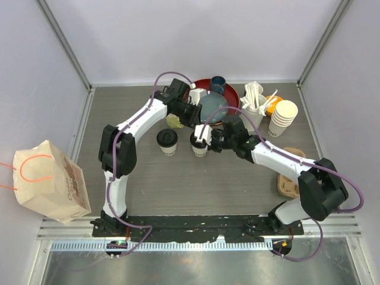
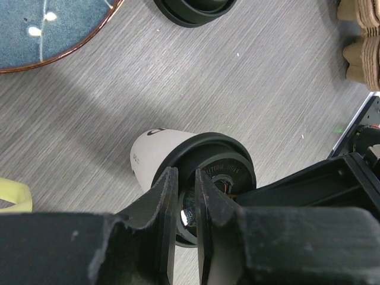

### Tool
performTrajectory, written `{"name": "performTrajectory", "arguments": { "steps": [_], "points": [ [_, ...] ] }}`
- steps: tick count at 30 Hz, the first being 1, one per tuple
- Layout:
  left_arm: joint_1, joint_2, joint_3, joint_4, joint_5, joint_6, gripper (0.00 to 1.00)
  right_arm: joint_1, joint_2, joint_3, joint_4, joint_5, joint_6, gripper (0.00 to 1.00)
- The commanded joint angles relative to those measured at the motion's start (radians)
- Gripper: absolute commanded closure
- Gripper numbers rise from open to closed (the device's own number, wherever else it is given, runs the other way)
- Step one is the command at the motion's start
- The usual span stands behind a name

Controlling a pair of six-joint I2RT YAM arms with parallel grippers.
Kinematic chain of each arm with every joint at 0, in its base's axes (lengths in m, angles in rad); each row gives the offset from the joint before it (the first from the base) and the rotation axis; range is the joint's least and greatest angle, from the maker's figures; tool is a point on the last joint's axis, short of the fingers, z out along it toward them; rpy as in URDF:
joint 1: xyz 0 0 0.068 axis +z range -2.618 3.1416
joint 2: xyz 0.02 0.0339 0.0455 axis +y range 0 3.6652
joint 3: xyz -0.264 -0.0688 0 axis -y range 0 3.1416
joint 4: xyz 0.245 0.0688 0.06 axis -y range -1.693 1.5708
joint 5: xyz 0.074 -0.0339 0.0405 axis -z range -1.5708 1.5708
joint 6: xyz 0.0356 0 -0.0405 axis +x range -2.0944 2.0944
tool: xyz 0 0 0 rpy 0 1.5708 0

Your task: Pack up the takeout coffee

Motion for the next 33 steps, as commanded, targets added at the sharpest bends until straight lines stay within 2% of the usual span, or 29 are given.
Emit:
{"name": "performTrajectory", "arguments": {
  "steps": [1,6,8,14,20,23,28,31,33],
  "points": [
    [-0.014,0.011,-0.044,-0.105,-0.060,0.032,0.81,-0.011,0.057,-0.061,-0.135,0.137,0.012,0.79],
    [-0.014,-0.018,-0.007,-0.112,-0.052,0.038,0.81,-0.010,0.034,-0.058,-0.118,0.102,0.026,0.77],
    [-0.014,-0.038,0.008,-0.099,-0.029,0.035,0.79,-0.010,0.026,-0.035,-0.110,0.087,0.049,0.72],
    [-0.012,-0.052,0.068,-0.087,-0.018,0.028,0.68,-0.007,-0.027,0.011,-0.053,0.053,0.119,0.60],
    [-0.006,-0.070,0.100,-0.059,-0.001,0.008,0.54,-0.007,-0.081,0.046,-0.046,-0.007,0.149,0.55],
    [-0.003,-0.074,0.129,-0.064,-0.003,0.012,0.51,-0.007,-0.096,0.062,-0.038,-0.010,0.153,0.53],
    [0.008,-0.058,0.167,-0.090,-0.029,0.015,0.48,-0.007,-0.104,0.103,-0.052,-0.005,0.169,0.47],
    [0.017,-0.055,0.178,-0.099,-0.037,0.015,0.48,-0.007,-0.106,0.143,-0.066,0.002,0.190,0.46],
    [0.025,-0.063,0.186,-0.110,-0.035,0.017,0.48,-0.008,-0.118,0.170,-0.064,0.041,0.260,0.45]
  ]
}}
